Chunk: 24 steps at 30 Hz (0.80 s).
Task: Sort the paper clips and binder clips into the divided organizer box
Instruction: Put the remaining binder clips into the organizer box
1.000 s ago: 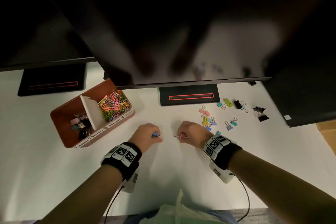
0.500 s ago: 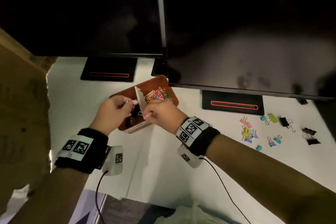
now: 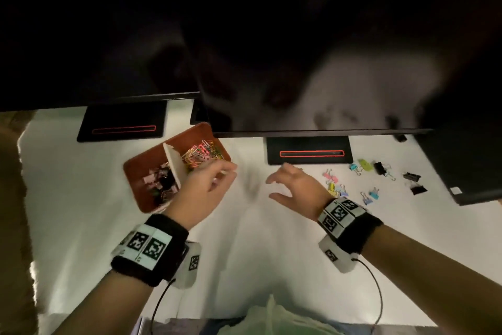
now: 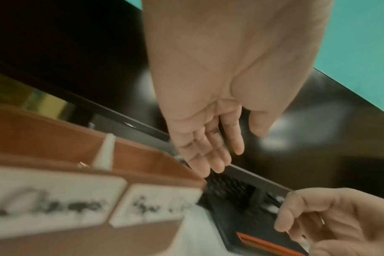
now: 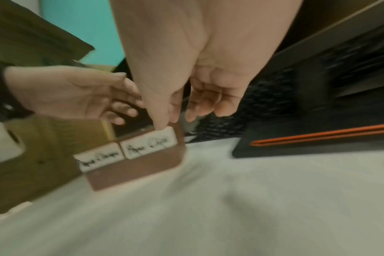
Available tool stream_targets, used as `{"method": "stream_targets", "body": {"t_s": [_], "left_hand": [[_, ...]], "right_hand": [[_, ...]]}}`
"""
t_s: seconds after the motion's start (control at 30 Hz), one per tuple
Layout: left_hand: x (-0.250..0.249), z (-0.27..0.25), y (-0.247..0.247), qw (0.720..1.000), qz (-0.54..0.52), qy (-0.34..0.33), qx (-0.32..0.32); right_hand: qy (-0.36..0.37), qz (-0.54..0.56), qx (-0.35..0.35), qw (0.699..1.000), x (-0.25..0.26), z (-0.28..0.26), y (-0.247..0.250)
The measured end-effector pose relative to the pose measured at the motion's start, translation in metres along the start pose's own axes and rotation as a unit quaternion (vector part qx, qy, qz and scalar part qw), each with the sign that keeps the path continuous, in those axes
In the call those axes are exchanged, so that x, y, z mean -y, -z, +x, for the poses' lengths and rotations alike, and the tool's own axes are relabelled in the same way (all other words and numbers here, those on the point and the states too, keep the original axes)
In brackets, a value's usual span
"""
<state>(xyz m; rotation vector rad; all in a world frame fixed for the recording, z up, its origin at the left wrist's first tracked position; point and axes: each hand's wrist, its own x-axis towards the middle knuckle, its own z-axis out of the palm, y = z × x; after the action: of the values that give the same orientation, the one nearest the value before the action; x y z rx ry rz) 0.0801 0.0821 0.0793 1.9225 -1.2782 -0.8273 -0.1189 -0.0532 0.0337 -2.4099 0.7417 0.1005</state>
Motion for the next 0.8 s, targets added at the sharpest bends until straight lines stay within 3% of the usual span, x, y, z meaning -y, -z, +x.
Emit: {"method": "stream_targets", "body": {"t_s": [0.17,0.3,0.47,0.6,0.8], "left_hand": [[-0.027,0.030,-0.094,0.991,0.079,-0.065,0.091],[-0.053,0.056,-0.165,0.977,0.125,-0.057,0.161],[-0.064,0.082,-0.221,0.955,0.205,-0.058,0.209],[-0.058,0.095,-0.238,0.935,0.255,-0.072,0.235],[-0.049,0.096,-0.237,0.952,0.221,-0.059,0.205]], "right_hand": [[-0.182,-0.060,-0.025,0.981,-0.095,-0.075,0.031],[-0.270,-0.054,-0.004,0.961,-0.143,-0.111,0.041],[-0.255,-0.009,0.027,0.966,-0.175,-0.119,0.037],[-0.188,0.027,0.055,0.980,-0.179,-0.109,0.031],[-0.133,0.054,0.058,0.988,-0.180,-0.095,0.025]]}}
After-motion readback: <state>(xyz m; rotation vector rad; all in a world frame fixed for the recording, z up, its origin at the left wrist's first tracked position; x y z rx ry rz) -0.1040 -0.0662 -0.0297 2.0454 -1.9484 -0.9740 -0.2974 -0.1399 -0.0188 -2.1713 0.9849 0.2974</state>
